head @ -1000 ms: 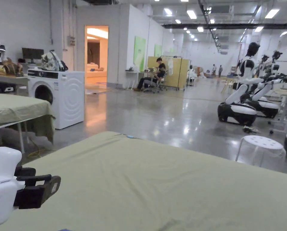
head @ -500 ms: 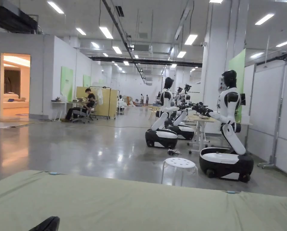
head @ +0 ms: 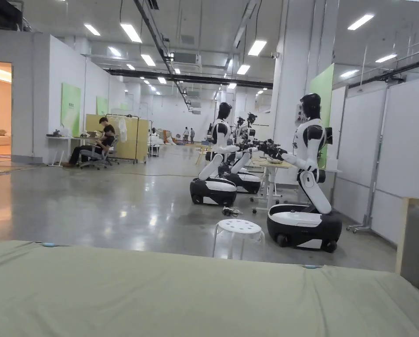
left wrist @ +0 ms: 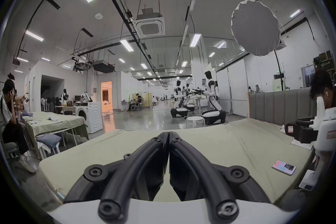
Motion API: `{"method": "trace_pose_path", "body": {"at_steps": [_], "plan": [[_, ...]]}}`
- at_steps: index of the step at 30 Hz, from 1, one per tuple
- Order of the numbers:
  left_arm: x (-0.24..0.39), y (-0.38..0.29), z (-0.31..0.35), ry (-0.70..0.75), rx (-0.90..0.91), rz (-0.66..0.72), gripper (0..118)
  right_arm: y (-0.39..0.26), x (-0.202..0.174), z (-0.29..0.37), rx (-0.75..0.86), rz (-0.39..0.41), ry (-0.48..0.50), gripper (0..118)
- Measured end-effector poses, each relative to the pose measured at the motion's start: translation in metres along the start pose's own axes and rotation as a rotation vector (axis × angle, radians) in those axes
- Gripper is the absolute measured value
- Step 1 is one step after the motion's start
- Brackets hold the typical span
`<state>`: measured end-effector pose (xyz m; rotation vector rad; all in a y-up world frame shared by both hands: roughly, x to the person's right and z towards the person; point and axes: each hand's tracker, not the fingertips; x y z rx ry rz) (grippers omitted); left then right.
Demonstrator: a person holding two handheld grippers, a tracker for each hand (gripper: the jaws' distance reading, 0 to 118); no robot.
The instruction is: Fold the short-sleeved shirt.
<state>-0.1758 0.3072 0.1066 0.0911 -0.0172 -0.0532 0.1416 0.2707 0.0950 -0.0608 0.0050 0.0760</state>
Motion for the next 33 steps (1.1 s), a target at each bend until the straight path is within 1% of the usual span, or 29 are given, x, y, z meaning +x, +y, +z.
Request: {"method": "trace_pose_path", "body": {"at_steps": [3, 7, 8, 9, 10, 11, 12, 13, 14, 16, 24, 26, 29, 33], "plan": [[-0.003, 0.0, 0.003, -0.013, 0.0, 0.044, 3, 0.004, 0.002, 0.001, 0.002, -0.005, -0.007, 0], [-0.003, 0.002, 0.004, 0.003, 0.01, 0.046, 3, 0.008, 0.002, 0.006, 0.011, -0.01, 0.001, 0], [-0.004, 0.002, 0.007, 0.005, 0.02, 0.043, 9, 0.01, 0.002, 0.006, 0.013, -0.01, 0.001, 1], [-0.005, 0.004, 0.009, 0.009, 0.037, 0.052, 37, 0.012, 0.0, 0.007, 0.016, -0.008, -0.001, 21], [-0.007, 0.005, 0.009, 0.01, 0.041, 0.069, 60, 0.013, 0.0, 0.008, 0.019, -0.005, 0.0, 53], [-0.007, 0.007, 0.009, 0.017, 0.046, 0.083, 67, 0.015, -0.001, 0.007, 0.02, -0.003, -0.003, 92], [-0.008, 0.007, 0.011, 0.038, 0.067, 0.094, 67, 0.016, -0.002, 0.006, 0.009, -0.005, -0.004, 115], [-0.009, 0.007, 0.013, 0.055, 0.075, 0.1, 67, 0.015, -0.002, 0.009, 0.019, -0.009, 0.0, 118], [-0.012, 0.007, 0.014, 0.055, 0.079, 0.103, 67, 0.015, -0.003, 0.012, 0.046, -0.018, 0.006, 117], [-0.015, 0.007, 0.016, 0.053, 0.081, 0.103, 67, 0.017, -0.004, 0.014, 0.051, -0.035, 0.022, 118], [-0.011, 0.007, 0.022, 0.027, 0.059, 0.048, 67, 0.02, -0.011, 0.017, 0.067, -0.056, 0.043, 118], [-0.007, 0.007, 0.025, 0.02, 0.063, 0.028, 67, 0.02, -0.011, 0.018, 0.069, -0.055, 0.05, 118], [-0.004, 0.008, 0.024, 0.007, 0.058, 0.007, 67, 0.02, -0.011, 0.019, 0.067, -0.058, 0.092, 118], [-0.002, 0.009, 0.025, 0.008, 0.055, -0.003, 67, 0.018, -0.015, 0.018, 0.056, -0.04, 0.074, 118]]}}
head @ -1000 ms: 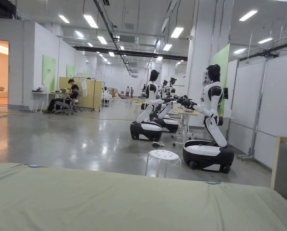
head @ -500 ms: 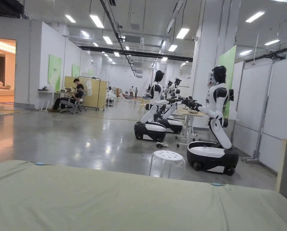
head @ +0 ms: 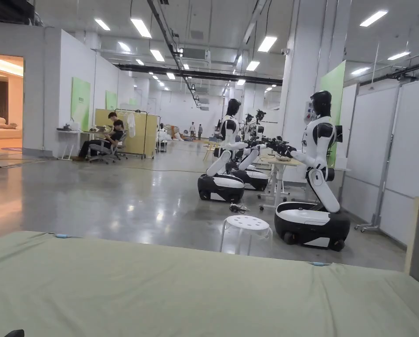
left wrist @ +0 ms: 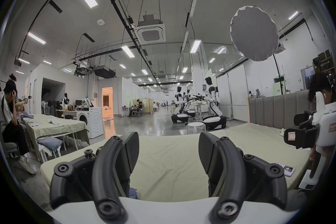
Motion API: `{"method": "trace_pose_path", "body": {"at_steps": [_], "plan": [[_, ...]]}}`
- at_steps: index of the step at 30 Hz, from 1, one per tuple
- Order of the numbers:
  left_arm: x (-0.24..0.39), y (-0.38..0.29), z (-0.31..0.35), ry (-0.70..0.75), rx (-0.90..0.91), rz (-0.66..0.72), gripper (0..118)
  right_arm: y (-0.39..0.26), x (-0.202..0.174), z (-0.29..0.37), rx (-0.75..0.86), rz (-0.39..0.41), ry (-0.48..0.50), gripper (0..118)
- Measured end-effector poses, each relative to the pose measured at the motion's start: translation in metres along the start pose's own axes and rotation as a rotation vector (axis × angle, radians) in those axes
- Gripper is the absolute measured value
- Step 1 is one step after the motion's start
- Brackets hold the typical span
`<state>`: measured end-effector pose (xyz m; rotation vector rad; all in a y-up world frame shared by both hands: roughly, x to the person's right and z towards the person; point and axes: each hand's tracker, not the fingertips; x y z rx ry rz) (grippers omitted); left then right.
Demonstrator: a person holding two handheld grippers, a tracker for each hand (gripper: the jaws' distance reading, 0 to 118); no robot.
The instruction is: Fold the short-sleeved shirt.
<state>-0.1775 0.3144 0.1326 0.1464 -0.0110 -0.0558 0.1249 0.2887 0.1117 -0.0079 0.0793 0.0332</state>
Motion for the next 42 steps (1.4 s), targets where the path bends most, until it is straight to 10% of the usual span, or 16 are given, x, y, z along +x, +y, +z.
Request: {"method": "trace_pose_path", "body": {"at_steps": [16, 23, 37, 42], "plan": [[-0.005, 0.006, 0.004, 0.008, -0.025, -0.007, 67, 0.015, 0.02, -0.005, -0.097, -0.169, 0.037, 118], [-0.01, 0.011, 0.004, -0.029, -0.028, 0.032, 67, 0.025, 0.015, -0.011, -0.213, -0.459, 0.12, 118], [-0.005, 0.011, 0.004, -0.057, -0.056, 0.027, 67, 0.03, -0.008, -0.015, -0.283, -0.589, 0.195, 118], [0.001, 0.01, 0.003, -0.079, -0.054, 0.03, 67, 0.034, -0.012, -0.019, -0.295, -0.498, 0.086, 118]]}}
